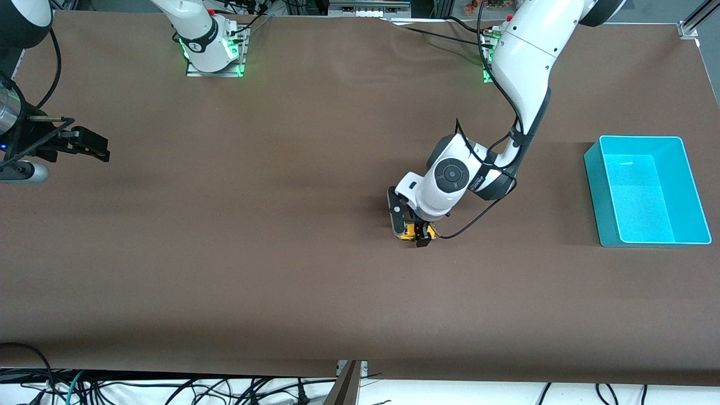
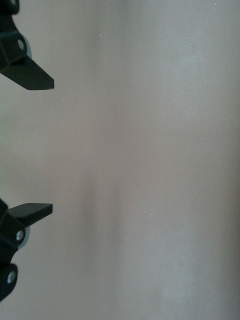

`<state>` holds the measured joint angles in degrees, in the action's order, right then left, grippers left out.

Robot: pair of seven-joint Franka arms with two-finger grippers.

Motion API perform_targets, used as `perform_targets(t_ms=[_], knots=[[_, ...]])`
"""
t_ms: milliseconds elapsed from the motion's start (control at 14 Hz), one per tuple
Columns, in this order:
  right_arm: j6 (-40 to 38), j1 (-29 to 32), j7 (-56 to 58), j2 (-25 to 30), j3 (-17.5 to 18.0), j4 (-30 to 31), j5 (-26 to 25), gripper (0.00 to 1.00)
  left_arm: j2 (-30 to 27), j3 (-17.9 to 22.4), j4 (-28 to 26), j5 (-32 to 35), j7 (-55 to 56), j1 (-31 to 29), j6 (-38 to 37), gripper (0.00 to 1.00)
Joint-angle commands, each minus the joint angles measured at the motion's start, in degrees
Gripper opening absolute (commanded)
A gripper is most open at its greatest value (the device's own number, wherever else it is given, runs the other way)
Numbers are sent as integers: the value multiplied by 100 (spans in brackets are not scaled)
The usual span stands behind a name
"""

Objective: Wind and store yellow beetle car
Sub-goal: 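Close the left gripper on the yellow car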

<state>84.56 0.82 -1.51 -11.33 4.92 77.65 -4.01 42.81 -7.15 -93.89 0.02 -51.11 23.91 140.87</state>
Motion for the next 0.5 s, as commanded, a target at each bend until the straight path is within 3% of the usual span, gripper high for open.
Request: perform_targets(t_ms=[0,72,143,215,287,430], knots=[[17,-3,-25,79,0,66,32,100,167,21,195,-11,-92,17,55,99],[17,-3,-25,79,0,74,32,100,175,21,204,-11,-101,17,55,78],[17,-3,-25,79,0,66,32,100,167,21,196,-2,-127,-9,55,43],[17,-3,-25,79,0,74,32,100,149,21,195,-2,-145,-44,55,20],[17,6,-25,79,0,74,32,100,114,21,195,-11,-145,-88,55,3],[17,-3,-25,79,0,66,32,100,61,21,160,-46,-145,-124,37,0]])
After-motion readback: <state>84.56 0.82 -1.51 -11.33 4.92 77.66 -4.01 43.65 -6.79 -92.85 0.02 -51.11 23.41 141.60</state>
